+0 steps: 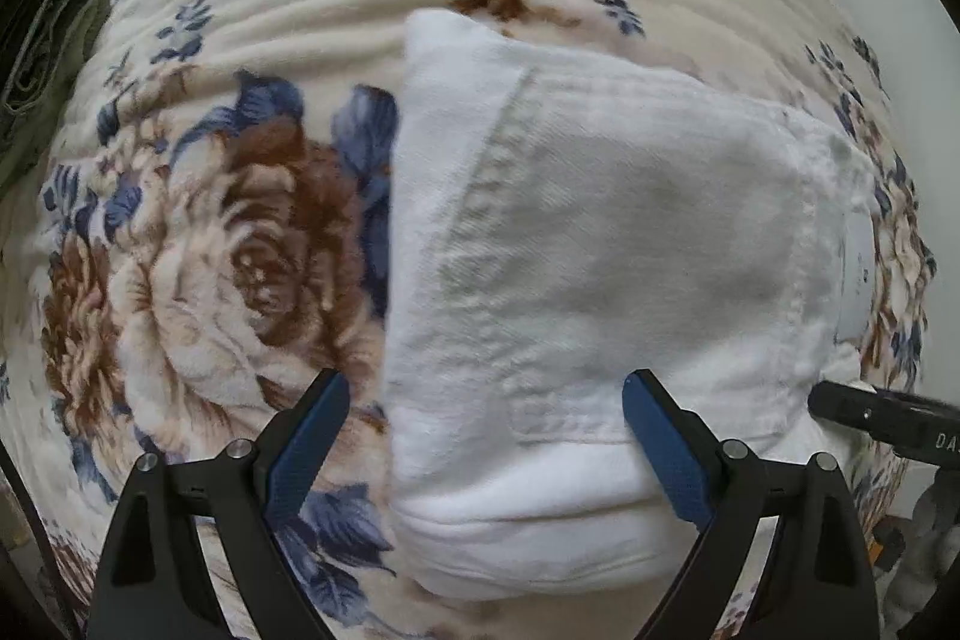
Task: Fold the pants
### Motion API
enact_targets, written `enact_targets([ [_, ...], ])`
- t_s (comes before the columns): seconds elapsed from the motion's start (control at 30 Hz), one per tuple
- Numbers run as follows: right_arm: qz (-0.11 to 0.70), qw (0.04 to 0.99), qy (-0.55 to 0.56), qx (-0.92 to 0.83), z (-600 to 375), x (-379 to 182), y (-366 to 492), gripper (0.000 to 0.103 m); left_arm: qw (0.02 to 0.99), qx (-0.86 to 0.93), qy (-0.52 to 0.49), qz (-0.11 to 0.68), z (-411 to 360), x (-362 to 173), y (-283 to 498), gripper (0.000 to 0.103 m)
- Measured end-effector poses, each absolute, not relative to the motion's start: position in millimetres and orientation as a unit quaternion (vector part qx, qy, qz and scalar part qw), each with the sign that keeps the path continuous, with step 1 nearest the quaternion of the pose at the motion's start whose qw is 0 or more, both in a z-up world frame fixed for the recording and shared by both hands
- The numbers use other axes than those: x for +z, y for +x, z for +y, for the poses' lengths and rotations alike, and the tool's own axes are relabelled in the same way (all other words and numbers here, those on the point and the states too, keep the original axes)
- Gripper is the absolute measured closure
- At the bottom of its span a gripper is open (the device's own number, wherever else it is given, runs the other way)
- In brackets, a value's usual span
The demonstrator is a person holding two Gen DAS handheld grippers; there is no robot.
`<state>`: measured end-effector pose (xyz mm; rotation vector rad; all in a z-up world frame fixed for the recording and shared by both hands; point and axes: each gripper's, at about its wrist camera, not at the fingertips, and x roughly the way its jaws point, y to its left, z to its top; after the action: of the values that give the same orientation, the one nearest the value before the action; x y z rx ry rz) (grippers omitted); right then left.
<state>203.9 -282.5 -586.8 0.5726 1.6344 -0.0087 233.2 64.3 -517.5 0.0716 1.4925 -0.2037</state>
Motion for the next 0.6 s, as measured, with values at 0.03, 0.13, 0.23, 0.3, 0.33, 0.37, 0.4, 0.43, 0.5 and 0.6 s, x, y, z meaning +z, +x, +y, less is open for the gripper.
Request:
enact_targets([
  [0.03,0.720,0.650,0.243,-0.004,-282.0,-586.7,204.0,0.043,0.728,-0.093,0.030,0.678,62.7,-519.2,232.1,0.009],
  [0.13,0.728,0.654,0.205,-0.006,-277.2,-596.5,204.2,0.043,0.719,-0.096,-0.002,0.688,62.9,-527.2,230.1,0.009],
  [0.23,0.734,0.644,0.214,-0.010,-277.2,-610.3,205.8,0.035,0.709,-0.095,-0.020,0.698,65.1,-540.5,234.9,0.009],
  [0.3,0.739,0.635,0.226,-0.003,-279.4,-613.7,209.3,0.030,0.702,-0.099,-0.037,0.704,68.3,-544.8,240.0,0.009],
  [0.33,0.740,0.632,0.231,0.007,-280.3,-613.1,212.1,0.030,0.697,-0.105,-0.049,0.707,70.6,-545.0,243.3,0.009],
  [0.37,0.739,0.631,0.237,0.019,-281.8,-610.7,213.8,0.029,0.694,-0.111,-0.059,0.709,72.0,-544.5,245.8,0.009],
  [0.4,0.734,0.633,0.244,0.032,-284.4,-607.4,214.9,0.027,0.693,-0.115,-0.067,0.709,72.7,-543.8,247.5,0.009],
  [0.43,0.728,0.637,0.252,0.041,-288.0,-605.7,215.7,0.025,0.691,-0.123,-0.079,0.707,73.8,-544.0,249.9,0.009],
  [0.5,0.711,0.649,0.266,0.057,-294.9,-607.4,217.5,0.019,0.685,-0.132,-0.096,0.710,76.3,-549.3,257.6,0.009],
  [0.6,0.704,0.625,0.326,0.088,-302.9,-637.6,222.7,0.013,0.671,-0.150,-0.131,0.714,78.3,-562.9,271.4,0.008],
])
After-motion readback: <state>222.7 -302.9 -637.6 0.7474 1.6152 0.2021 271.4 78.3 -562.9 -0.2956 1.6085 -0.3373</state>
